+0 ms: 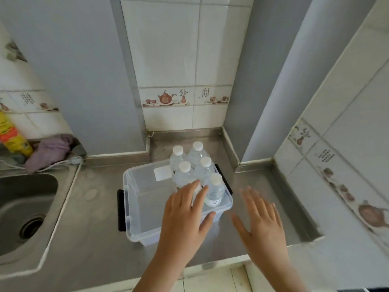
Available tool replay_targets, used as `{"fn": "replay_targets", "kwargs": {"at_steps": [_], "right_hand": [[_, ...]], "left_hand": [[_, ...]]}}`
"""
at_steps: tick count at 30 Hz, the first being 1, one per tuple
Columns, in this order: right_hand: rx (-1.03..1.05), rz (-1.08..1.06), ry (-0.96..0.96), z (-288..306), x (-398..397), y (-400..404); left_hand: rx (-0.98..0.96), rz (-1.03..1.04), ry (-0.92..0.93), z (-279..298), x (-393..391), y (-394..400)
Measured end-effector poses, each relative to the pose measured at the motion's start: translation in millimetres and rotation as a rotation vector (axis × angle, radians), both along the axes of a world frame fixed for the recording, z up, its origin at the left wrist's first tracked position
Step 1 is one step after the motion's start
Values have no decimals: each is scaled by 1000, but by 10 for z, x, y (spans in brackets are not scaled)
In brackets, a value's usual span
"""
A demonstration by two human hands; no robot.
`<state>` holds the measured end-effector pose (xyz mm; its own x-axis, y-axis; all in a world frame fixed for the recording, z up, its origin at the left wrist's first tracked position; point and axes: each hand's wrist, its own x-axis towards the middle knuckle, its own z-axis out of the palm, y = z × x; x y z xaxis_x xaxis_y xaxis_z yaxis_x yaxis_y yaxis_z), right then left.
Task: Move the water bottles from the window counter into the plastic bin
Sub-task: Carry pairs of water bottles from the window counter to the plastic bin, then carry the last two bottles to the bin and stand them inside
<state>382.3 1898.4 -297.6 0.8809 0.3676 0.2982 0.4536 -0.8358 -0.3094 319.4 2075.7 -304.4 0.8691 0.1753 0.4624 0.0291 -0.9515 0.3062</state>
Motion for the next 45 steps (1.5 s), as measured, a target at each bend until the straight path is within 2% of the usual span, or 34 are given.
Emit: {"fn": "replay_targets", "kwargs": {"at_steps": [6,13,21,33,45], "right_hand": [[-32,-196,21,157,-445,-642],[-30,-432,89,155,-1023,-1560],[39,-669,69,168,-1923,-2730],[67,-1029,80,120,-3380,-4323],[129,-1465,78,-24,-3925,-5824]], "left_hand": [[64,-207,1,88,-78,-428],[55,-469,39,150,-77,-1280],[155,-661,91,313,-476,-2666],[136,-985,122,238,-1413,-4650],[179,-1399,65,69,-1404,-6819]]}}
